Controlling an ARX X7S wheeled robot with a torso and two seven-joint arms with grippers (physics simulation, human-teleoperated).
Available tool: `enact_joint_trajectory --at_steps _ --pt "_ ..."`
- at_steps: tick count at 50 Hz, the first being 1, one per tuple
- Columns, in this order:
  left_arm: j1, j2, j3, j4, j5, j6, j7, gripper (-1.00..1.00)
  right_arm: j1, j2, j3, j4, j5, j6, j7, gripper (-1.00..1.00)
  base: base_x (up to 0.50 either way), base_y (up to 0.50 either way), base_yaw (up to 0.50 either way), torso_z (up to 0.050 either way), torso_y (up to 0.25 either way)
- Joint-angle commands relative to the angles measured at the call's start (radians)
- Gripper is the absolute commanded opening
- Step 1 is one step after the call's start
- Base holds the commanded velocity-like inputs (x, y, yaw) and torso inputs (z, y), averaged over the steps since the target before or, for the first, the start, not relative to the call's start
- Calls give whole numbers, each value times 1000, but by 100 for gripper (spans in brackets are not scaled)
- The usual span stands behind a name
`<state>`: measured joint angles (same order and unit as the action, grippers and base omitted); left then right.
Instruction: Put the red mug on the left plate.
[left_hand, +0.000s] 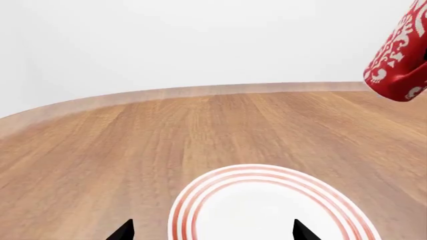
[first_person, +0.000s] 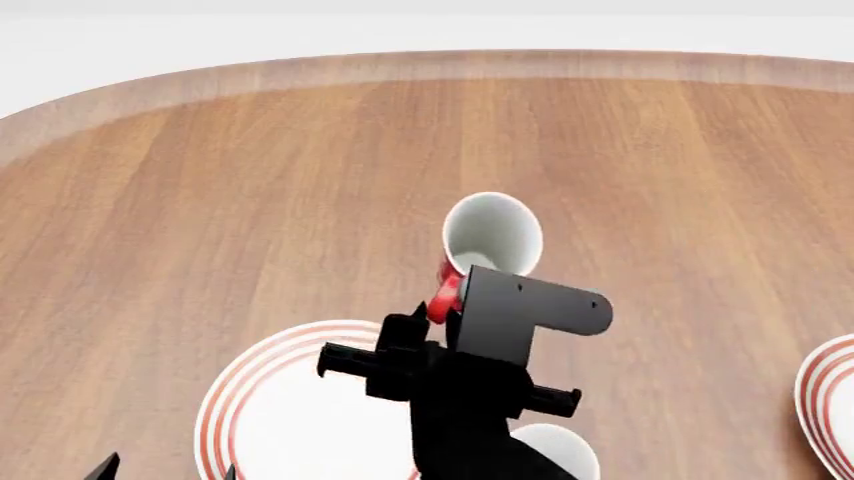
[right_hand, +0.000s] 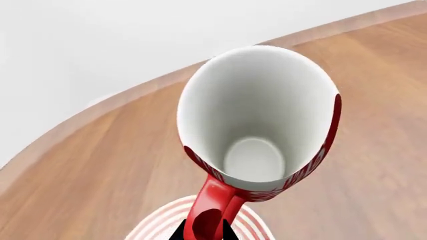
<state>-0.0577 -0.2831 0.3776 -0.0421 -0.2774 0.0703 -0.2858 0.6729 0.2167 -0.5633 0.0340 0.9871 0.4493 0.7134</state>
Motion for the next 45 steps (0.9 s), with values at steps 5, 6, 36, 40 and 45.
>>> enact_joint_trajectory --at_steps 5,6,36,40,45 --pt "3 -4 3 8 -6 -2 -5 100 5 -16 -34 38 23 32 -64 -100 0 0 0 0 0" --pt "1 -3 3 4 -6 0 -5 100 5 -16 -36 40 23 33 -65 -100 0 0 0 0 0" --pt "-3 -8 11 2 -12 3 -10 100 -2 -64 -140 208 -50 5 -161 -100 0 0 0 0 0" --pt "-2 -10 12 4 -13 3 -11 100 -4 -66 -141 207 -38 10 -165 -100 0 0 0 0 0" --pt "1 -12 13 11 -14 0 -14 100 -2 -74 -134 219 -3 31 -170 -100 0 0 0 0 0"
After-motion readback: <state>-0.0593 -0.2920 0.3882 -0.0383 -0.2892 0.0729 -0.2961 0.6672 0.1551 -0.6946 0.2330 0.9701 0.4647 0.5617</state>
